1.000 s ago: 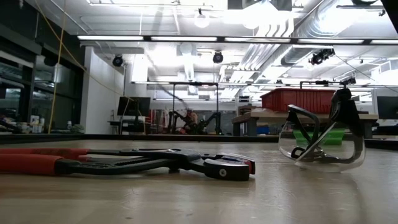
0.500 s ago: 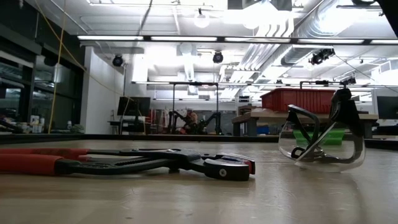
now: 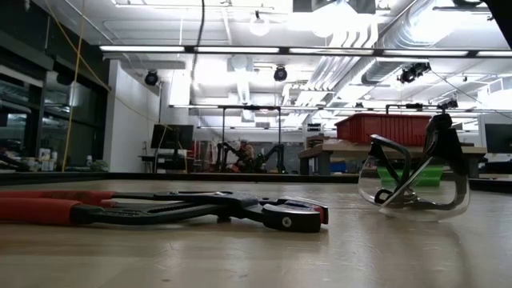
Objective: Coil cords
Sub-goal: Coil the black wire onto the black spool
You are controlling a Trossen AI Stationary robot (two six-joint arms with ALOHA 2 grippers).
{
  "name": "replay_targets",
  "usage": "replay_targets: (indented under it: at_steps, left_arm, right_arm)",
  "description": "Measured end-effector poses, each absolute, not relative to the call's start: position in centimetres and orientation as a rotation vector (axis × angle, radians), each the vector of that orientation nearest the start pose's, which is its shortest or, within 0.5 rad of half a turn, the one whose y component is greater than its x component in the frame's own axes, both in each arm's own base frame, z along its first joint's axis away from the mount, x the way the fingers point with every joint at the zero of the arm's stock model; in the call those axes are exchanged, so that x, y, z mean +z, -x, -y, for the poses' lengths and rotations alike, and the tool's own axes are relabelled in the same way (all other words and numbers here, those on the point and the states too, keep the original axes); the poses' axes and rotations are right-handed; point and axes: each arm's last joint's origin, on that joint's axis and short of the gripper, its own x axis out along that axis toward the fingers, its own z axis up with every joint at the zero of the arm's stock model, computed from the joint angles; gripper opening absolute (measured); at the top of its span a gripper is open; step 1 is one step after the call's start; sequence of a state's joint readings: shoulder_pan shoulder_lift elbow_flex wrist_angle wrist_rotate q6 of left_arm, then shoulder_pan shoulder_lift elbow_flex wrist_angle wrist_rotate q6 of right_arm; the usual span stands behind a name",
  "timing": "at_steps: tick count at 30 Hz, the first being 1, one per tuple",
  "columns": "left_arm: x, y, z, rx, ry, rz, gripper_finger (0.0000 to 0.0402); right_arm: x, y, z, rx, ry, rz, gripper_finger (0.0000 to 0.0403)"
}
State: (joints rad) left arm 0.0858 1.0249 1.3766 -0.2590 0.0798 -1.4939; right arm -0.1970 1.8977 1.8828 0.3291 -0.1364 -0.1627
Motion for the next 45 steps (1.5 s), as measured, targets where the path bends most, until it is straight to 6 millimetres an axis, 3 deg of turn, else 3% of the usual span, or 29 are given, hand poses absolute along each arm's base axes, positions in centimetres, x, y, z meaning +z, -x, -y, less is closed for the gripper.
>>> replay_targets:
  at_steps: [15, 29, 45]
  left_arm:
    - [46.9, -16.8, -1.5, 0.033, 1.468, -0.029, 0.0]
    - [46.6, -16.9, -1.4, 0.038, 1.47, -0.065, 0.0]
    - [45.8, -16.4, -1.1, 0.017, 1.483, -0.225, 0.0]
  right_arm:
    - [43.4, -43.5, 8.6, -0.101, 0.289, 0.236, 0.0005]
    - [42.6, -43.6, 8.7, -0.12, 0.341, 0.135, 0.0133]
    - [41.3, -43.7, 8.8, -0.142, 0.431, -0.013, 0.0142]
